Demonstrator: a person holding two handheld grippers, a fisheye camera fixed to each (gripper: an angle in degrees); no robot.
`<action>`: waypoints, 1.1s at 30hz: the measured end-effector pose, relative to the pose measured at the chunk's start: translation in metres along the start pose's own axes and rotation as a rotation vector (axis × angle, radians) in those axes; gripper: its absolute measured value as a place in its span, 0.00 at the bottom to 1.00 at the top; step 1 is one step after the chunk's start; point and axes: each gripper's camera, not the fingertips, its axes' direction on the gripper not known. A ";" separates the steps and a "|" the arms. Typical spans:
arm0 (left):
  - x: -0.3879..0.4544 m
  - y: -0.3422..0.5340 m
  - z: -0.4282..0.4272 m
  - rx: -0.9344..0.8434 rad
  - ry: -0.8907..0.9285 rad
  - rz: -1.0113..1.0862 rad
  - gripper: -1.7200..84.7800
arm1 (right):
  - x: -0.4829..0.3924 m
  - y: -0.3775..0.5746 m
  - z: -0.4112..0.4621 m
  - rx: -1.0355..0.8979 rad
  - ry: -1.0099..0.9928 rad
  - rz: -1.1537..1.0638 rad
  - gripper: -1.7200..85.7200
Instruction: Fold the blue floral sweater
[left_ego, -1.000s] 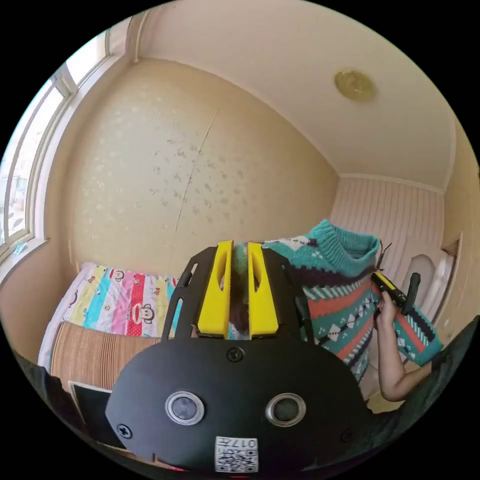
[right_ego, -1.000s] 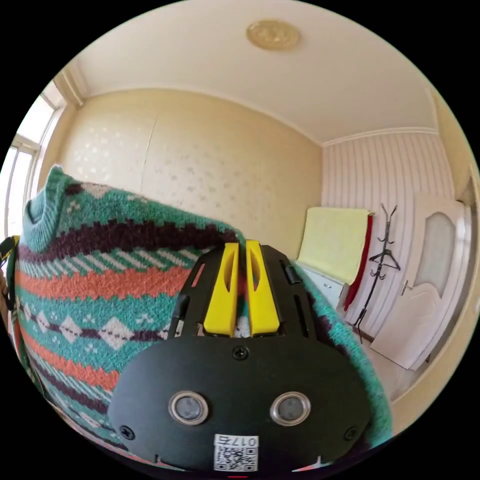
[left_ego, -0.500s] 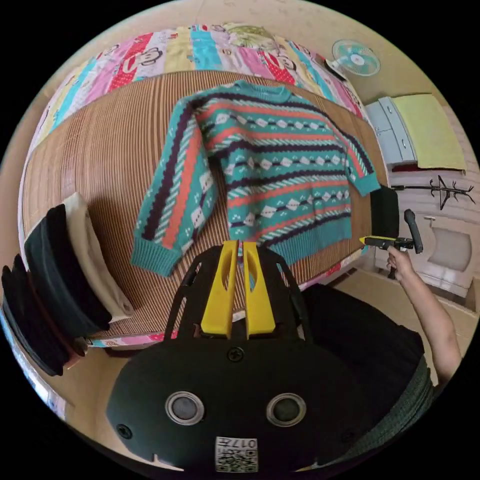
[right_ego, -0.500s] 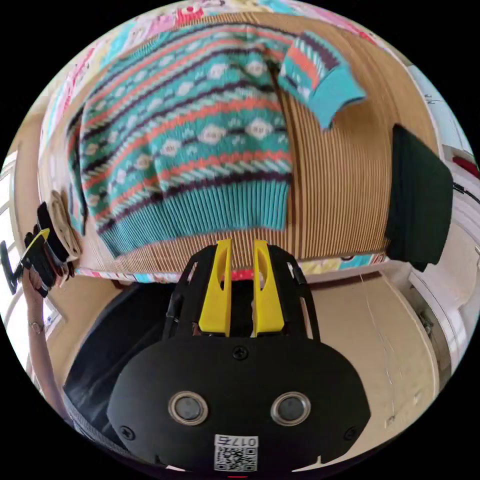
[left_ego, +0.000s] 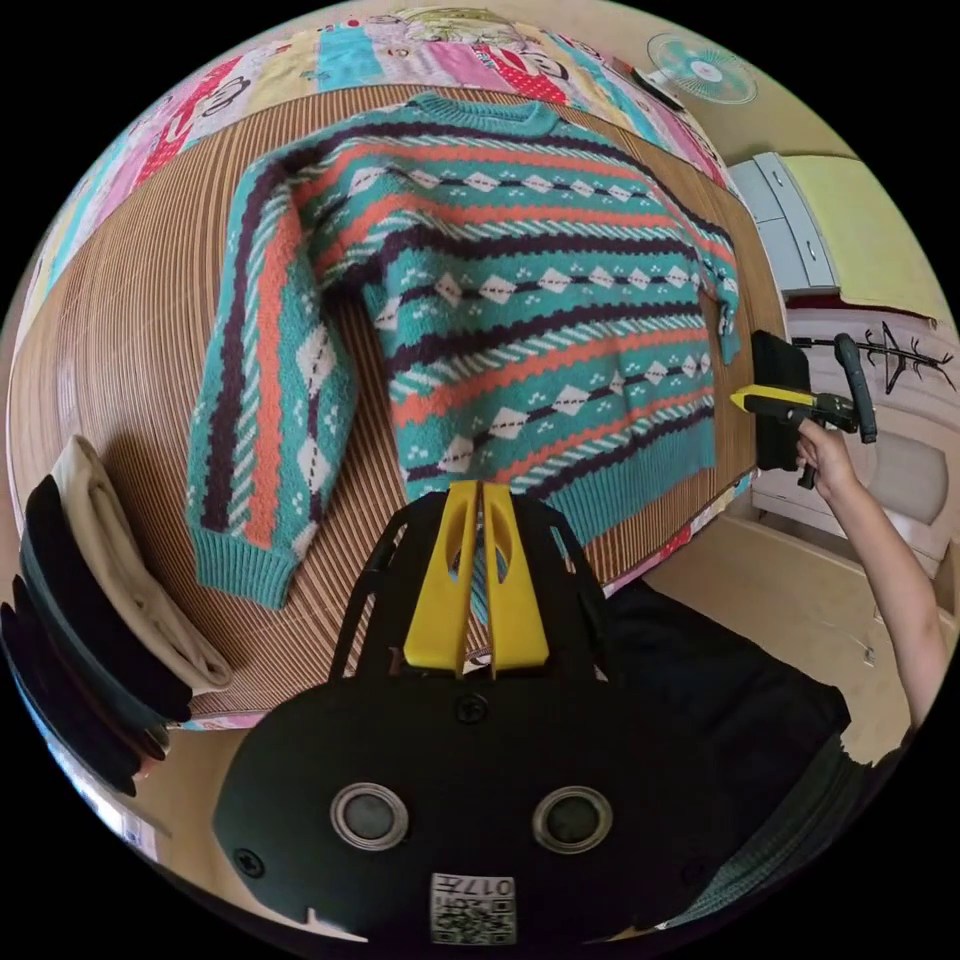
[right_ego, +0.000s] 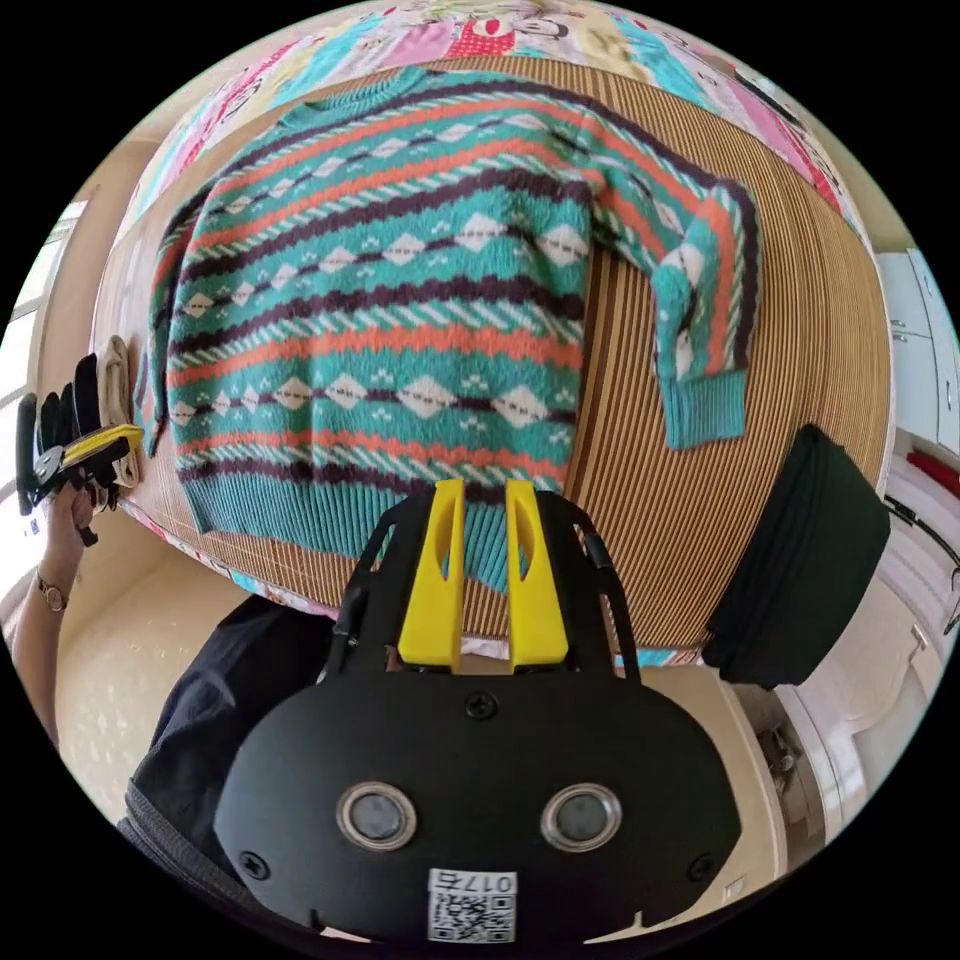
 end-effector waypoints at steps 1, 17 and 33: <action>-0.005 -0.002 0.007 -0.017 -0.001 -0.008 0.01 | 0.005 -0.009 -0.010 0.033 -0.017 -0.041 0.09; -0.093 0.271 0.108 -0.068 0.335 -0.709 0.01 | 0.060 0.164 0.020 -0.166 0.045 -0.359 0.03; -0.214 0.421 0.131 0.924 1.174 -1.506 0.12 | 0.210 0.117 -0.087 -0.519 -0.433 -0.026 0.02</action>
